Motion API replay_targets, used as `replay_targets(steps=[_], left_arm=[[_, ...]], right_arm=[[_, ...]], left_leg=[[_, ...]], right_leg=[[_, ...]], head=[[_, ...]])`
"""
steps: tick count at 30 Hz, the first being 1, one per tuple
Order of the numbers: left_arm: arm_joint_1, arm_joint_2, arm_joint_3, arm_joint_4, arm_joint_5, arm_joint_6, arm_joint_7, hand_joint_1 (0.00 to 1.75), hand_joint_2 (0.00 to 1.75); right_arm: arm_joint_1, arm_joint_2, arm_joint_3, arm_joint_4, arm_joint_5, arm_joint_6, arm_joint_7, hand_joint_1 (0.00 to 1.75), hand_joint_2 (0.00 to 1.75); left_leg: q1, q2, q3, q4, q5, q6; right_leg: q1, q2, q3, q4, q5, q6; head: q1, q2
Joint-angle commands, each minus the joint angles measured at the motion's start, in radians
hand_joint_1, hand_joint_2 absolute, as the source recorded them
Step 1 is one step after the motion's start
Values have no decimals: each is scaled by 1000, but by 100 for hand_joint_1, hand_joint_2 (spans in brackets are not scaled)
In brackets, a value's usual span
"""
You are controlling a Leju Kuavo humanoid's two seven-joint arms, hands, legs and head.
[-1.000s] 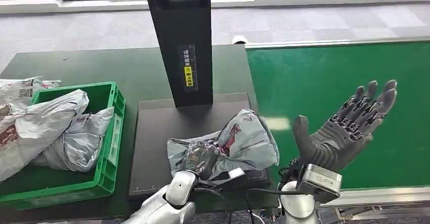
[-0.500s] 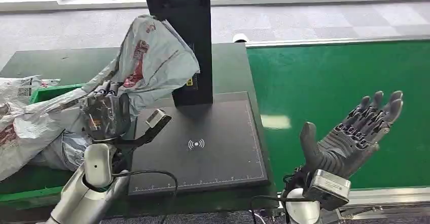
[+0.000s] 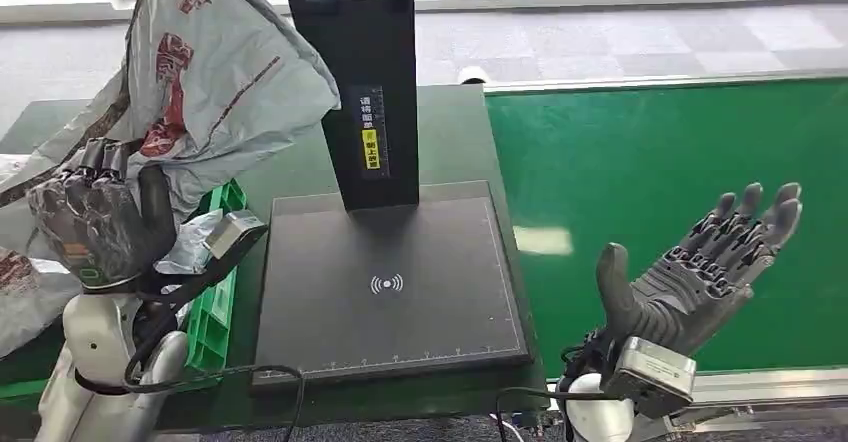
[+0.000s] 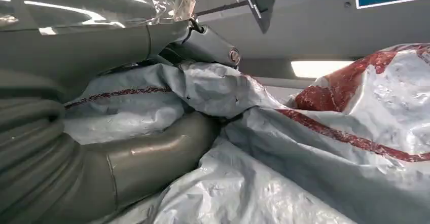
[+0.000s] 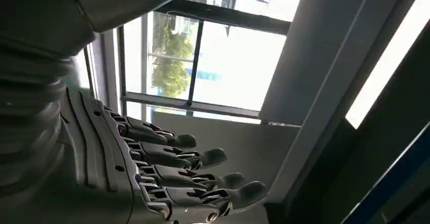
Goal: Moved the parcel from conveyor to table for the left to box.
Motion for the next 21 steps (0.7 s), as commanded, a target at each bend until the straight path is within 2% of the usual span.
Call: replay_targets(steps=[1, 2, 3, 4, 5, 7, 18, 21], left_arm=[[-89, -5, 255, 340, 76, -3, 168, 175, 175], [-89, -5, 255, 340, 76, -3, 168, 175, 175], [-140, -3, 320, 447, 140, -3, 90, 175, 175], [-165, -35, 465, 555, 136, -3, -51, 175, 175], [-181, -66, 501, 573, 120, -3, -53, 175, 175], [-193, -77, 535, 625, 103, -3, -51, 175, 175], [-194, -88, 543, 628, 106, -3, -46, 175, 175], [-239, -99, 647, 757, 79, -3, -63, 175, 175]], right_arm=[[52, 23, -87, -45, -16, 3, 0, 0, 175], [52, 23, -87, -45, -16, 3, 0, 0, 175], [61, 23, -85, -50, -19, 3, 0, 0, 175], [67, 23, -81, -56, -17, 3, 0, 0, 175], [67, 23, -74, -52, -15, 3, 0, 0, 175], [68, 23, -69, -47, -10, 3, 0, 0, 175], [69, 23, -66, -46, -9, 3, 0, 0, 175], [83, 23, -63, -49, -7, 3, 0, 0, 175]], left_leg=[[1, 0, 1, -3, 1, 0], [-1, -2, 3, -4, 2, 0], [0, -2, 3, -5, 3, -1], [0, -2, 2, -3, 2, 0], [0, -1, 2, -4, 3, -1], [1, 2, 2, -3, 2, -1], [2, 0, -1, -2, 3, -2], [2, 1, -1, -2, 3, -2]], right_leg=[[1, -1, 1, -3, 1, -2], [-1, -3, 3, -2, 0, -1], [0, -3, 3, -3, 1, -2], [0, -3, 2, -2, 1, -2], [0, -2, 2, -2, 2, -2], [2, 1, 0, -2, 2, -3], [2, -1, -1, -2, 2, -4], [2, -1, -1, -2, 3, -4]], head=[[0, 0], [0, 0], [0, 0], [0, 0], [0, 0], [0, 0], [0, 0], [0, 0]])
